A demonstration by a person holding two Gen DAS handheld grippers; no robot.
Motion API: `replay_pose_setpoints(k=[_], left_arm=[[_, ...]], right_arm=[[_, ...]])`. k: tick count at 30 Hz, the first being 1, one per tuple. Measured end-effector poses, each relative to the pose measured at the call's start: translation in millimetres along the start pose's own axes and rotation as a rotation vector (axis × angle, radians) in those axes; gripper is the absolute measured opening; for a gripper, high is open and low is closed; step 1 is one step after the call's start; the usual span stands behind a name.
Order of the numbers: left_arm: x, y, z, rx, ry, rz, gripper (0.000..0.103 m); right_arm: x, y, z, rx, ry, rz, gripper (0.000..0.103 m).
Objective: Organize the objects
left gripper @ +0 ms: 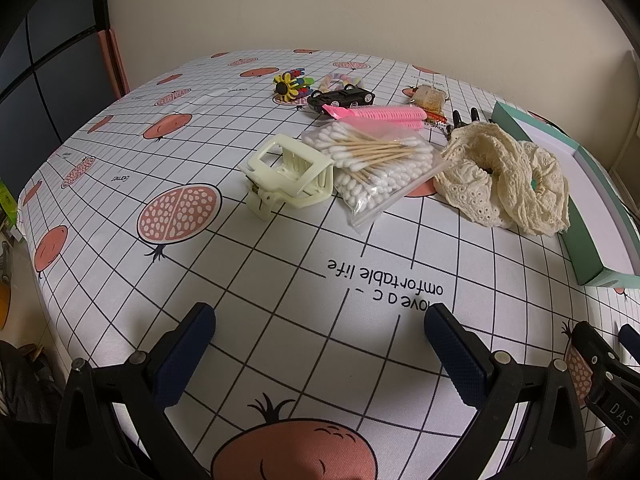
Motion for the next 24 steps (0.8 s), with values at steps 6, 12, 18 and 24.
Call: replay_pose_setpoints(k=[6, 12, 18, 24], left_arm=[[-0.1, -0.2, -0.5, 0.000, 0.000, 0.000, 0.103], [-0.1, -0.2, -0.3, 0.001, 0.000, 0.000, 0.103], [-0.6, -0.6, -1.1, 0.000, 0.000, 0.000, 0.103], [-1.7, -1.3, -1.2, 0.006, -0.001, 0.001, 0.103]], right_arm=[[0.0, 0.0, 0.0, 0.000, 0.000, 0.000, 0.103], [0.0, 0.0, 0.0, 0.000, 0.000, 0.000, 0.103], [0.0, 0.0, 0.1, 0.000, 0.000, 0.000, 0.103], [0.2, -0.2, 0.2, 0.001, 0.002, 0.001, 0.103]])
Point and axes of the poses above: each gripper's, at about its wrist camera, not at the fingertips, and y roughly against the way its jaws point, x to its left, z to its top, the point moved 7 cm from there along -y, roughly the way its jaws point, and after that the axes turned 1 degree about x, right-handed, at the moved point
